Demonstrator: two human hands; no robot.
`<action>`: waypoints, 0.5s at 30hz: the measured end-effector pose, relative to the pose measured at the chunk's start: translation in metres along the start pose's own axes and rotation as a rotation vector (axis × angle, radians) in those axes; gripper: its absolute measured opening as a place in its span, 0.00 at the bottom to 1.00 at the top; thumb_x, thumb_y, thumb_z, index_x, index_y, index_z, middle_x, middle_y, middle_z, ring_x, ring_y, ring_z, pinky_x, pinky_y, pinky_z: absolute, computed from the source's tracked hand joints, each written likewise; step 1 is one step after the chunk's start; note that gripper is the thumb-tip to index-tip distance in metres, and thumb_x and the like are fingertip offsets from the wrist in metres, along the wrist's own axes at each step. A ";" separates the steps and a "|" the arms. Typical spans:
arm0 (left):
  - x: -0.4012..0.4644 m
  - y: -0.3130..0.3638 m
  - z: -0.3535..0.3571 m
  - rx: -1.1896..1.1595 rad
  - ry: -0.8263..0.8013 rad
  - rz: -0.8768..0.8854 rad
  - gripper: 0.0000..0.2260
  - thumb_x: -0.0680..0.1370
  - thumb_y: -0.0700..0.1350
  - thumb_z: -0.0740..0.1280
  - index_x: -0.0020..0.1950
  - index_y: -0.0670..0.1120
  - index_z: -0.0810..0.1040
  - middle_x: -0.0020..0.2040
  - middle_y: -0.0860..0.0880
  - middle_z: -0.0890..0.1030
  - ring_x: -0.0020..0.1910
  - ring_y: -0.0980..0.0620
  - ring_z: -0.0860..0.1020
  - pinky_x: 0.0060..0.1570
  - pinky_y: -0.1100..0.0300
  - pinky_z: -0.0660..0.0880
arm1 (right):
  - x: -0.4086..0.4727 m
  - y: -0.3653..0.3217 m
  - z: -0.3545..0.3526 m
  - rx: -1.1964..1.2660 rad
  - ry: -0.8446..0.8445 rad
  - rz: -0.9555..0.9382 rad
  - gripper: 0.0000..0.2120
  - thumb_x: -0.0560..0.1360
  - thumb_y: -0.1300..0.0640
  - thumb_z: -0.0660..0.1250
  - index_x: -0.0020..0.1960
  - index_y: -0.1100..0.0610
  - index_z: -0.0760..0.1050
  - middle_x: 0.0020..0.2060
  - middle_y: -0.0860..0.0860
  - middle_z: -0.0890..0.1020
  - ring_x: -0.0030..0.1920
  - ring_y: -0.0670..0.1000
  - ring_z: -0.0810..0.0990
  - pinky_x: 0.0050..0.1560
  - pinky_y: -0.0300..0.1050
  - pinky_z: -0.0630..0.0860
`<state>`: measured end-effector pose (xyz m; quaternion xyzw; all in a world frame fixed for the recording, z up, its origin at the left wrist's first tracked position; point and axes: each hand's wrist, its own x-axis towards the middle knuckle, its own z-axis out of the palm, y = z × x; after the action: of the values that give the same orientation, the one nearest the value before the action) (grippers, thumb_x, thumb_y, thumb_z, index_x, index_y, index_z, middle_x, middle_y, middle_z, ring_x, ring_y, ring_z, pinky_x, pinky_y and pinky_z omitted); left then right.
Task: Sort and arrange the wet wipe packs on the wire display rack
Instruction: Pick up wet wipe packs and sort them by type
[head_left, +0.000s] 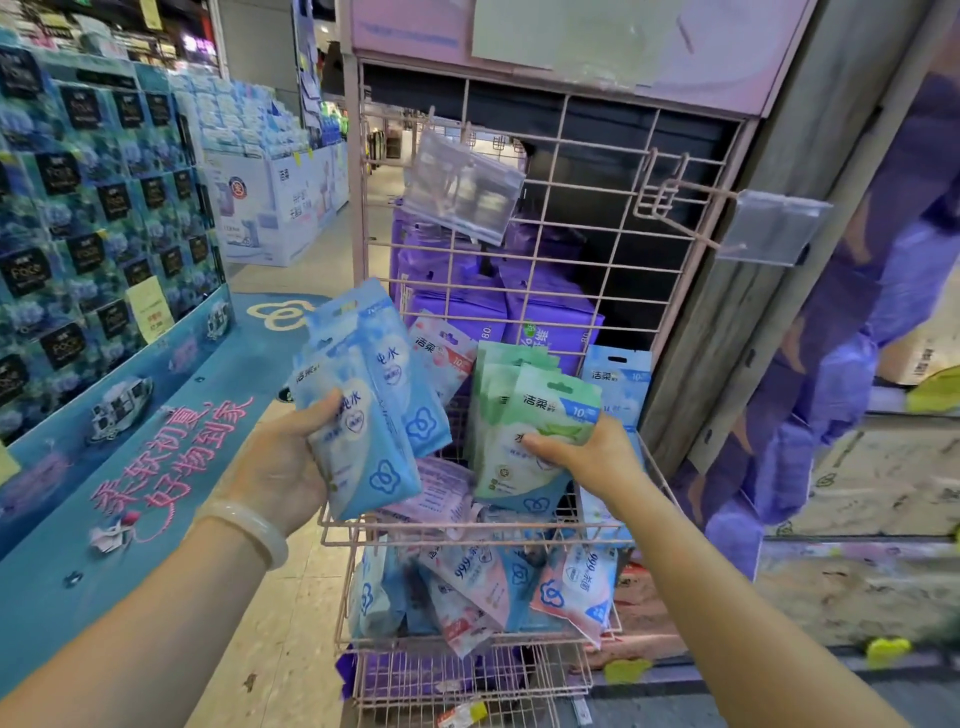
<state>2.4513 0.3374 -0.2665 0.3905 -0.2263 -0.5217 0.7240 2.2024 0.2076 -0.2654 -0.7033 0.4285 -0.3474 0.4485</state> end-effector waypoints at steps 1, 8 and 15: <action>-0.001 -0.002 0.003 0.013 -0.012 -0.009 0.21 0.79 0.42 0.58 0.31 0.45 0.84 0.28 0.51 0.83 0.26 0.55 0.82 0.25 0.64 0.78 | 0.004 -0.005 -0.003 -0.022 -0.028 0.004 0.14 0.64 0.55 0.77 0.46 0.49 0.77 0.42 0.47 0.84 0.41 0.43 0.83 0.45 0.42 0.80; -0.011 -0.008 0.005 -0.010 -0.008 -0.017 0.14 0.79 0.42 0.58 0.42 0.45 0.82 0.33 0.50 0.85 0.31 0.53 0.84 0.30 0.58 0.81 | 0.014 -0.013 -0.004 -0.323 -0.140 0.040 0.28 0.60 0.55 0.79 0.53 0.49 0.67 0.40 0.42 0.77 0.42 0.46 0.78 0.41 0.32 0.76; -0.016 -0.012 0.006 -0.074 -0.004 -0.049 0.09 0.79 0.44 0.58 0.47 0.45 0.78 0.34 0.50 0.86 0.33 0.53 0.84 0.29 0.55 0.81 | 0.004 0.000 -0.005 -0.299 -0.051 0.069 0.14 0.65 0.48 0.75 0.41 0.50 0.71 0.38 0.45 0.79 0.40 0.47 0.78 0.35 0.39 0.73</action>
<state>2.4342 0.3484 -0.2714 0.3676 -0.1986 -0.5480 0.7246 2.2002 0.2025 -0.2629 -0.7557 0.4878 -0.2461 0.3612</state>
